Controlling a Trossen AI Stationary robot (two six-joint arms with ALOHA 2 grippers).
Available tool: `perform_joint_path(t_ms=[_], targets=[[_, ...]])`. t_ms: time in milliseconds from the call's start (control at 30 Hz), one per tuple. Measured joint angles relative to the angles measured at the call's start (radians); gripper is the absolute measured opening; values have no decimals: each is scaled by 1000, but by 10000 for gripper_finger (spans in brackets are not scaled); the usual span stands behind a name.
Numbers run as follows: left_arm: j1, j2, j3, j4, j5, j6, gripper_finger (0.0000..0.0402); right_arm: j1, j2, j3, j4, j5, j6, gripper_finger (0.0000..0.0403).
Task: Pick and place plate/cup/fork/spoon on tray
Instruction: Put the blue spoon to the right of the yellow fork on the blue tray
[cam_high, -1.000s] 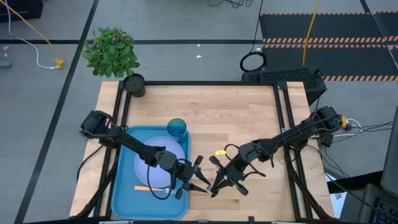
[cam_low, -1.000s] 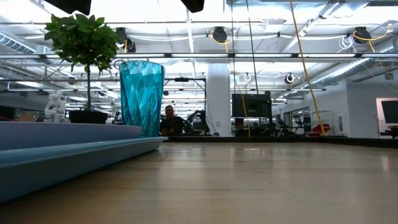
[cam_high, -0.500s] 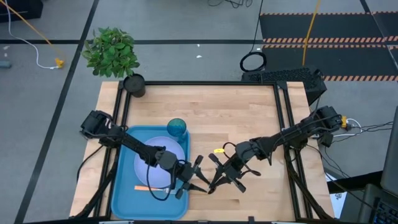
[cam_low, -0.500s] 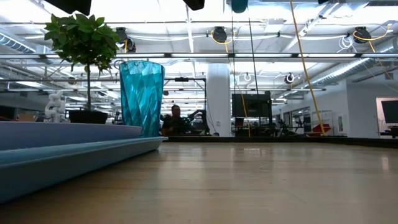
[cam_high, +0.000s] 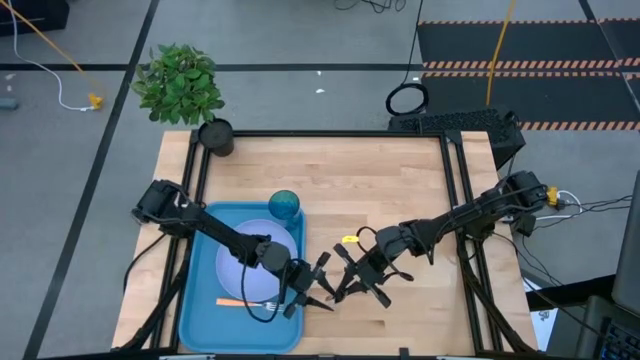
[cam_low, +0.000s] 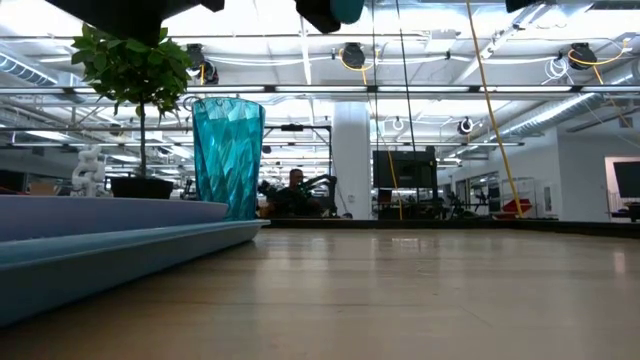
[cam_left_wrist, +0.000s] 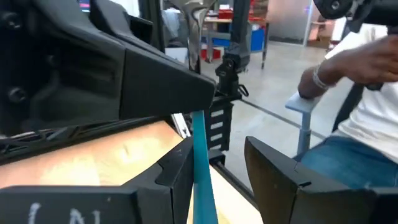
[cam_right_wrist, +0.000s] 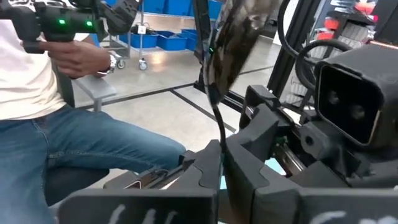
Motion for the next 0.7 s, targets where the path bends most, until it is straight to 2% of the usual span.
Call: perform_joint_path(t_ms=[233,600,700], targets=[[8,0,0,9,12,3,136,-2,15,0,9,-22,0,2],[17,0,0,9,7,-10,19,-4,15,0,6,-27,7,2],[18,0,0,9,8,-25,17,-5,15,0,4,-28,7,2]])
